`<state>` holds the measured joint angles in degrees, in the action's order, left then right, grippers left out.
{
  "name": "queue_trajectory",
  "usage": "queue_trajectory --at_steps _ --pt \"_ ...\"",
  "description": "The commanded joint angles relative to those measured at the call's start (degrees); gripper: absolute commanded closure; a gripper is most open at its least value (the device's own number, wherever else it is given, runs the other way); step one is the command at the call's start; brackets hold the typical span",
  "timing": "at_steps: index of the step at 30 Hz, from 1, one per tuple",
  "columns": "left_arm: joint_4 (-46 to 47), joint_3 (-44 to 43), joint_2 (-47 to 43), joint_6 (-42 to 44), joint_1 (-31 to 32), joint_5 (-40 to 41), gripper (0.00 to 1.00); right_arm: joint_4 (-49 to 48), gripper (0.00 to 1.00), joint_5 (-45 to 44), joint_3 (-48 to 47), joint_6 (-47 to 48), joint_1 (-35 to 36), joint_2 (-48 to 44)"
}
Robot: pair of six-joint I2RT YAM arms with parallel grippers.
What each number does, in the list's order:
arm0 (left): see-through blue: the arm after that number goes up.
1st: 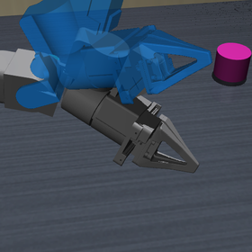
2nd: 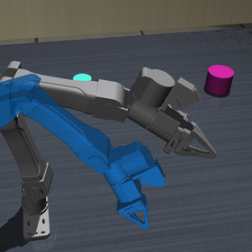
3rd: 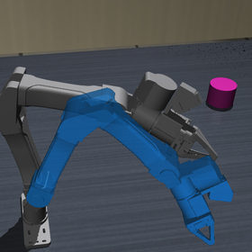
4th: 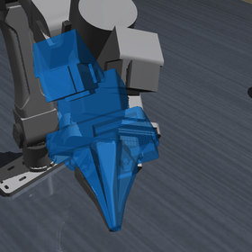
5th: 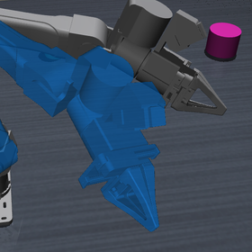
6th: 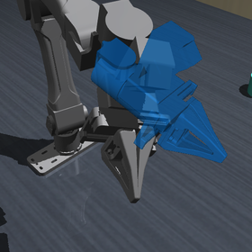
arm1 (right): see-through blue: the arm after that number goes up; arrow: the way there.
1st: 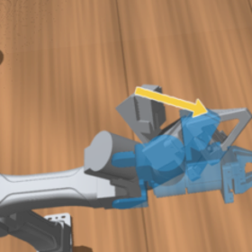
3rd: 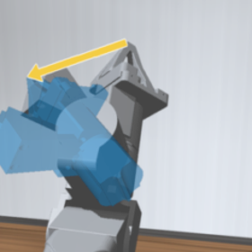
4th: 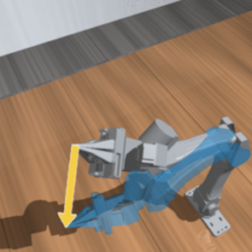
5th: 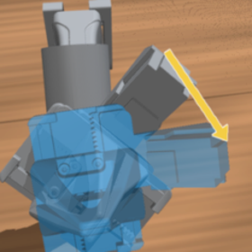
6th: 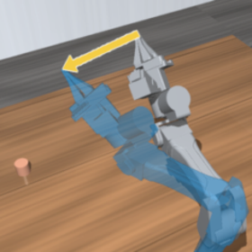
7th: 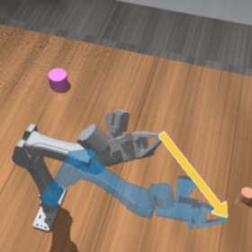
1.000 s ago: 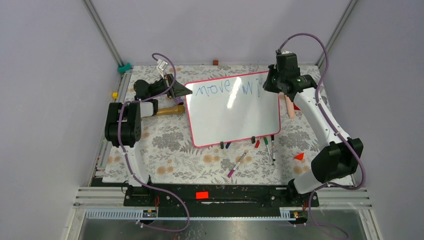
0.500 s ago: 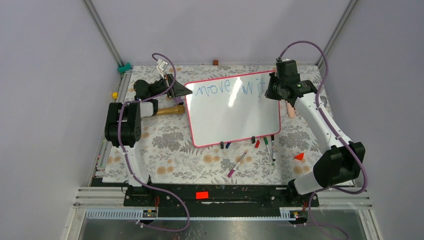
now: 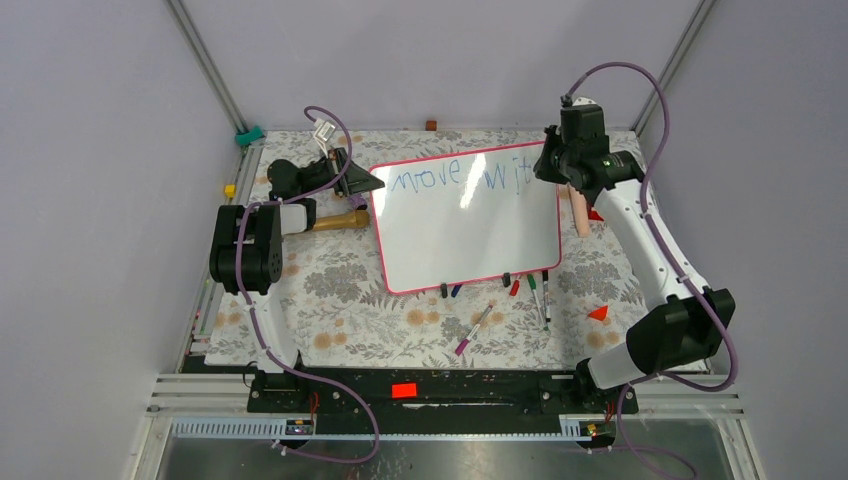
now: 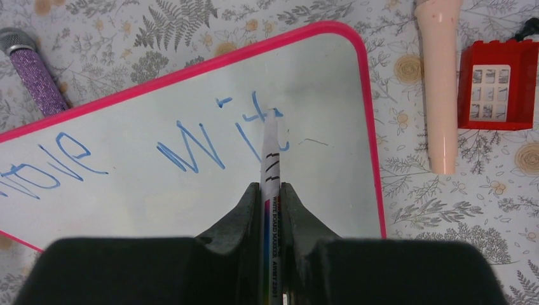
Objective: Write a sentence on the whiteboard
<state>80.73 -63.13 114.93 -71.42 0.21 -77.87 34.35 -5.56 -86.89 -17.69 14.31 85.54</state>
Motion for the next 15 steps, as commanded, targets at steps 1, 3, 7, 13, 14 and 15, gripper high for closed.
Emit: queue_trajectory --at_steps 1,3,7,13,14,15 --pt "3.95 -0.67 -1.88 -1.13 -0.2 -1.7 1.0 -1.79 1.0 -2.45 -3.46 0.94 -1.15 0.02" --pt "3.91 -0.65 -1.91 -1.16 -0.16 -1.75 1.0 -1.78 1.0 -2.11 -4.09 0.74 -1.42 0.83" --pt "3.91 -0.6 -1.99 -1.16 -0.12 -1.85 1.0 -1.8 1.0 -0.76 -4.78 0.73 -1.56 2.61" --pt "3.91 -0.59 -1.92 -1.0 -0.21 -1.78 1.0 -0.28 1.0 -0.49 -3.6 0.1 -1.65 3.65" --pt "3.9 -0.51 -1.95 -0.98 -0.19 -1.73 1.0 -0.19 1.0 -0.45 -2.98 0.04 -1.65 3.31" --pt "3.9 -0.53 -1.98 -0.96 -0.14 -1.76 1.0 -0.15 1.0 -0.42 -2.09 0.09 -1.65 2.85"
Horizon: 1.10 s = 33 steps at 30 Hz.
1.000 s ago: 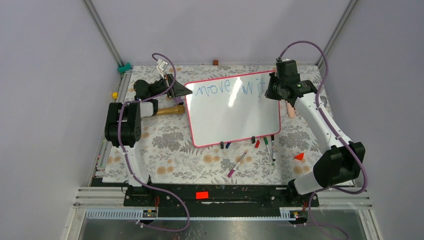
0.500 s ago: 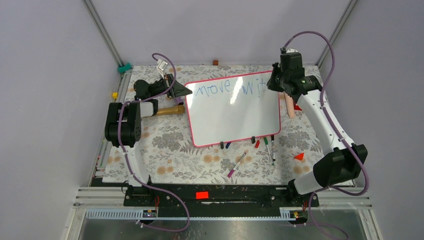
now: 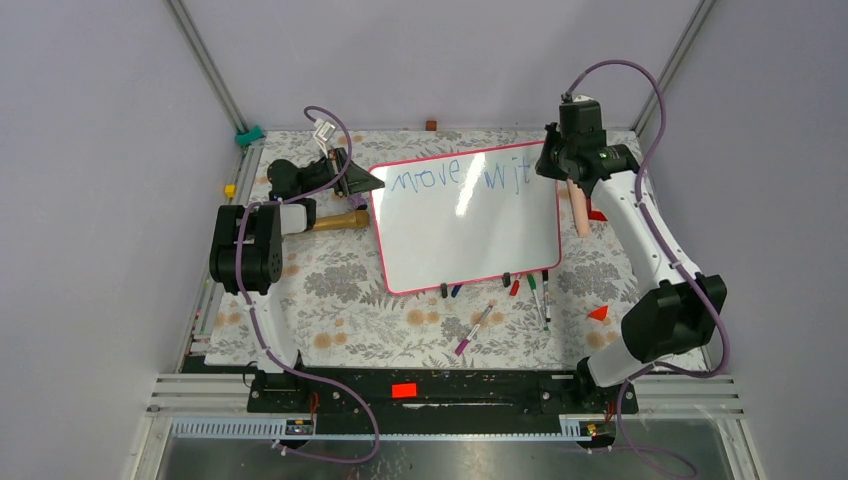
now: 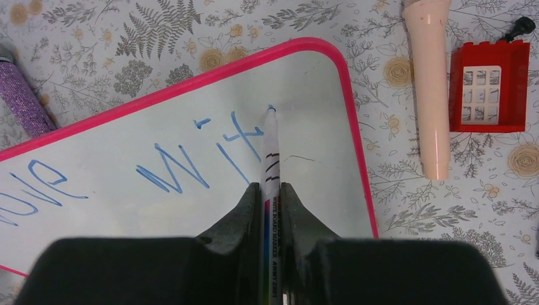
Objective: Write a sentence on the whiteboard
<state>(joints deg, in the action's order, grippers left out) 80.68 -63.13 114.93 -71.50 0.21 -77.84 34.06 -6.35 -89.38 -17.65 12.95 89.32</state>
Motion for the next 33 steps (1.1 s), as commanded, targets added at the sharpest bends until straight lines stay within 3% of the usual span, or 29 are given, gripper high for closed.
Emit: queue_trajectory --at_steps 1,12,26,33 --pt "3.94 -0.58 -2.0 -0.9 -0.19 -1.73 1.0 0.16 1.0 0.37 1.69 0.09 -0.29 -1.47" --pt "3.95 -1.14 -1.86 -1.08 -0.2 -2.07 1.0 0.04 1.0 2.48 9.0 -0.66 -0.29 -4.57" --pt "3.93 -0.82 -2.06 -0.92 -0.19 -2.41 1.0 0.89 1.0 -0.5 -1.03 1.17 -0.7 0.42" --pt "3.96 -0.87 -2.04 -0.93 -0.13 -2.34 1.0 1.63 1.0 -2.62 -0.91 0.7 -1.41 0.53"
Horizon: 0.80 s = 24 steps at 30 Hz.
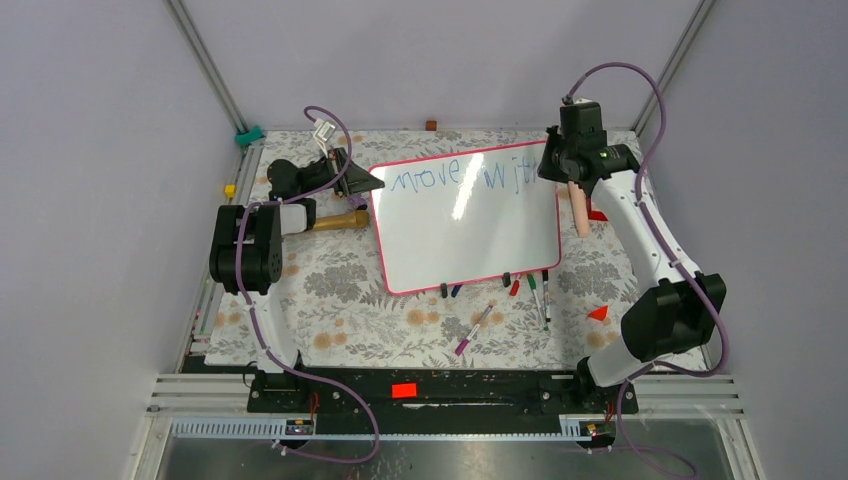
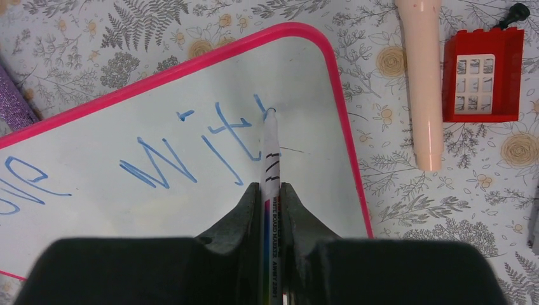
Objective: Write a sentence on the whiteboard
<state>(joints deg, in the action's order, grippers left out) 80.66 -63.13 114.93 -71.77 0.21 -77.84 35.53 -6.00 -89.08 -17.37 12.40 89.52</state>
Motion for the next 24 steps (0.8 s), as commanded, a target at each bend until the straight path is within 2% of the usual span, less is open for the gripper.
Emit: queue_trajectory --at_steps 1,14,21,24 --pt "3.98 -0.96 -2.03 -0.7 -0.18 -2.33 1.0 0.2 1.0 -3.12 -0.62 0.35 -1.01 -0.03" --pt "3.98 -1.16 -1.9 -0.8 -0.15 -2.11 1.0 0.2 1.0 -0.77 8.21 -0.9 -1.37 -4.08" --pt "3.94 -1.12 -1.97 -0.76 -0.2 -1.63 1.0 3.66 1.0 -0.05 3.3 -1.23 -1.36 -8.01" --pt "3.98 -1.29 -2.47 -0.68 -0.12 -1.48 1.0 2.87 1.0 2.44 6.2 -2.72 -1.4 -13.11"
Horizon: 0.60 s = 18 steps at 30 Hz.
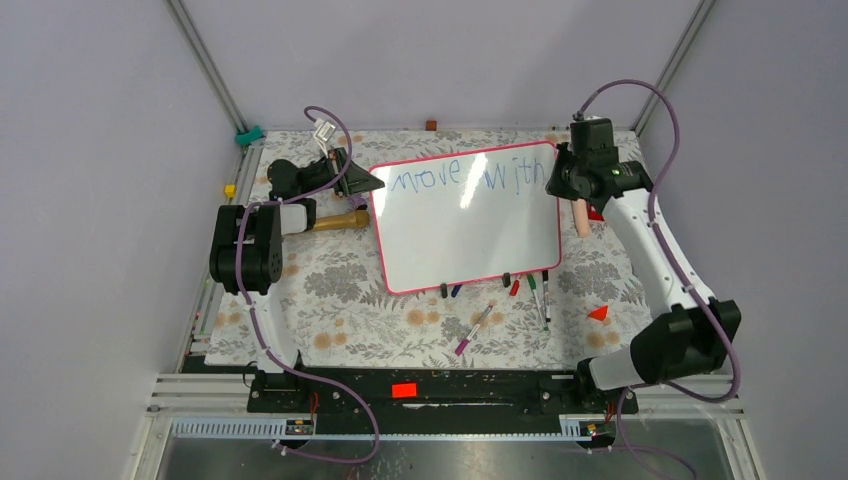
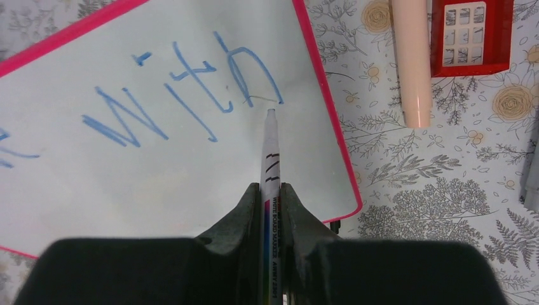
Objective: Write a sentence on the whiteboard
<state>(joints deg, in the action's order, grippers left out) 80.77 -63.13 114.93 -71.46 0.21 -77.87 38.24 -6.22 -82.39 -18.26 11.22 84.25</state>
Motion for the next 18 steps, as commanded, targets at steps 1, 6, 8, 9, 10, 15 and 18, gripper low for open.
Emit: queue_trajectory --at_steps 1,6,8,9,10,15,18 --pt "3.85 -1.29 -2.54 -0.76 -0.16 -1.31 1.0 -1.86 1.0 3.72 1.39 -2.78 -0.23 -9.83" --pt "3.92 -0.82 -2.58 -0.15 -0.13 -0.62 1.0 -7.38 1.0 8.1 5.74 -5.93 -0.24 -14.34" --pt "3.86 -0.56 -2.63 0.28 -0.14 -0.25 1.0 -8.0 1.0 10.88 5.24 -6.87 -0.21 -13.86" --pt "3.87 -0.43 -2.66 0.46 -0.12 -0.16 1.0 -8.06 1.0 11.7 4.96 -7.37 0.01 -13.35" --pt "3.87 -0.46 -2.84 0.64 -0.2 -0.1 1.0 -8.21 1.0 12.34 4.69 -7.74 0.29 -13.05" --pt "3.89 0.18 -3.71 1.62 -0.17 1.02 1.0 -8.08 1.0 11.94 2.52 -6.49 4.23 -11.24" --pt "3.91 1.84 -4.75 2.79 -0.18 3.14 1.0 -7.14 1.0 9.07 0.74 -4.89 8.74 -9.57"
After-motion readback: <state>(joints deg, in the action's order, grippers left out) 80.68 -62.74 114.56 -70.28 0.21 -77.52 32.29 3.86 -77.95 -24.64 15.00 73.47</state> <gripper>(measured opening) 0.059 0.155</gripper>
